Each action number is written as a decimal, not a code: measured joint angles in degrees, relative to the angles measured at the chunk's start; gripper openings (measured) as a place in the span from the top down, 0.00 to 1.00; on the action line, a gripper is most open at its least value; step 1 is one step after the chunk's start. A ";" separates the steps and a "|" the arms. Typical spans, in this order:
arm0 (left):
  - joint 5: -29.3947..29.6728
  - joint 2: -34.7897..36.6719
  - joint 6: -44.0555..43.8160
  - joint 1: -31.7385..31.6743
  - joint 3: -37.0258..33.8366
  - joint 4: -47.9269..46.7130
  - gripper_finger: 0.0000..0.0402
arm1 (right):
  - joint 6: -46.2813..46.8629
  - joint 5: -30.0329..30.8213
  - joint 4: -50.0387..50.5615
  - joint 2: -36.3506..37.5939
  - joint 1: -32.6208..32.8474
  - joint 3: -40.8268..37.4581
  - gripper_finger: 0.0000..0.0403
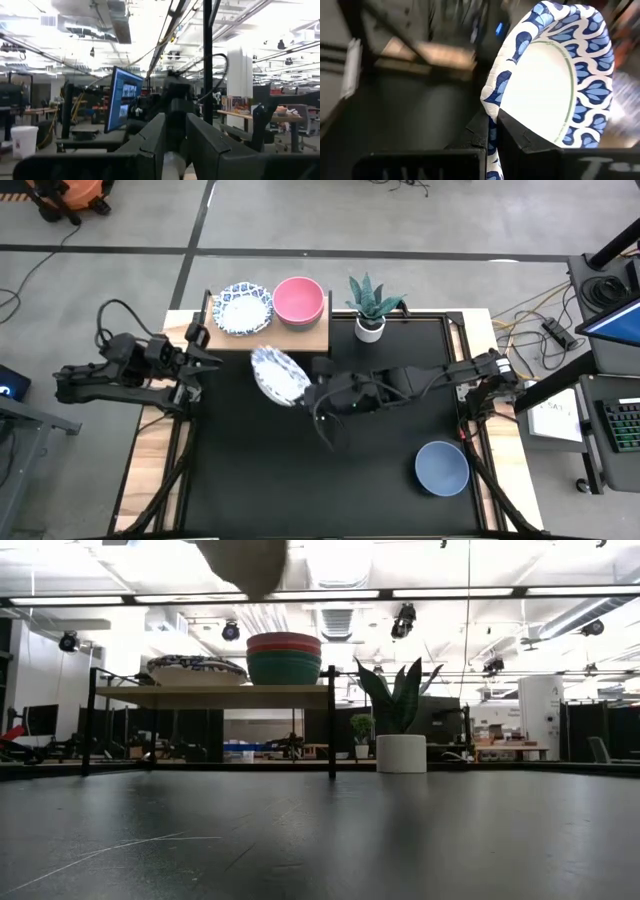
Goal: Place and stack bowls onto a shelf
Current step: Stack the white bowl on top of the white bowl on the shelf
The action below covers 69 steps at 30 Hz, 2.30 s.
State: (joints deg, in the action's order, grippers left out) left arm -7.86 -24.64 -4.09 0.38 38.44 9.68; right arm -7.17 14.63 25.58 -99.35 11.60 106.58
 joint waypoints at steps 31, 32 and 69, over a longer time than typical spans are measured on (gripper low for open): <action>2.95 4.45 2.37 0.00 0.04 0.04 0.85 | -17.92 -16.54 -38.80 -11.74 -22.96 -0.09 0.97; 2.96 4.58 2.37 0.00 0.04 0.04 0.85 | -18.24 -16.57 -38.83 -12.62 -23.05 0.82 0.97; 3.80 6.84 2.79 0.00 0.02 -3.42 0.85 | -20.91 -12.69 -34.15 -25.40 -23.73 15.94 0.67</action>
State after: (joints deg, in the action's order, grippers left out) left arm -4.06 -17.80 -1.30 0.38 38.46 6.26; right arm -28.08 1.93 -8.57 -124.75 -12.12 122.52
